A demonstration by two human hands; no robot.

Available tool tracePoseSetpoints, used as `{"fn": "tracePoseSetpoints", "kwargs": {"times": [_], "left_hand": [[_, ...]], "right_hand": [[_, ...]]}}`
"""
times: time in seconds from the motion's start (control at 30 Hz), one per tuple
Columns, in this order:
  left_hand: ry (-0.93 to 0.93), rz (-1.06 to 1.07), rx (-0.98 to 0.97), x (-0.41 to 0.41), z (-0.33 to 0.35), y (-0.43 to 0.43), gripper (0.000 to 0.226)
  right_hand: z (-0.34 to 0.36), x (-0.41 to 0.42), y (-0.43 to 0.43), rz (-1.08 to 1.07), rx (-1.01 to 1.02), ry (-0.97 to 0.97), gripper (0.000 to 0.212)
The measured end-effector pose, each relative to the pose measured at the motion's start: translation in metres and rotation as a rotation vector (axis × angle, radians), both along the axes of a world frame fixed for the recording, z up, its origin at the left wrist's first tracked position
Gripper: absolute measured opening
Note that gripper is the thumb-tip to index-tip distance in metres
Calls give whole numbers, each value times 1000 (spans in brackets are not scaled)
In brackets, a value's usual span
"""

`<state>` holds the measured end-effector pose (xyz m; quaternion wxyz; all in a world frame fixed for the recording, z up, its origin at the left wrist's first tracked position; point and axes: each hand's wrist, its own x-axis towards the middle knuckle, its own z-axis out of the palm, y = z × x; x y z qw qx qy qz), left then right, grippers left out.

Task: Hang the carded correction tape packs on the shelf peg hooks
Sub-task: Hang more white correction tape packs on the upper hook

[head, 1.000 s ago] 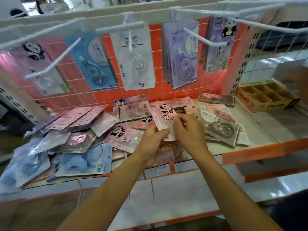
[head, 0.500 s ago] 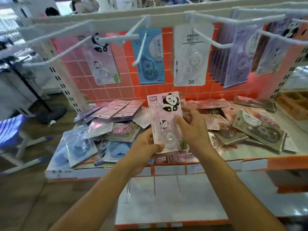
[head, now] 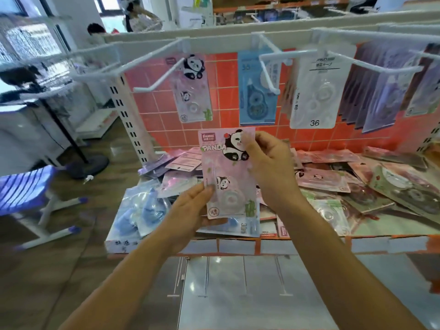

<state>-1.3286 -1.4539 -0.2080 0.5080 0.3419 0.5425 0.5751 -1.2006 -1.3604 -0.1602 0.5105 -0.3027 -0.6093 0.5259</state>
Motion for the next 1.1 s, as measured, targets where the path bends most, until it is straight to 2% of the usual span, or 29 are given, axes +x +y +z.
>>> {"fn": "tracePoseSetpoints", "kwargs": {"times": [0.13, 0.4, 0.67, 0.8, 0.97, 1.1], "left_hand": [[14, 24, 69, -20, 11, -7, 35], [93, 22, 226, -46, 38, -20, 33], [128, 51, 392, -60, 46, -31, 34], [88, 77, 414, -65, 48, -31, 43], [58, 116, 421, -67, 47, -31, 32], [87, 112, 438, -69, 46, -31, 34]], "right_hand": [[17, -18, -9, 46, 42, 61, 22], [52, -36, -29, 71, 248, 87, 12], [74, -50, -47, 99, 432, 119, 11], [76, -61, -45, 79, 459, 54, 11], [75, -66, -42, 54, 445, 14, 14], [74, -67, -42, 46, 458, 13, 16]]}}
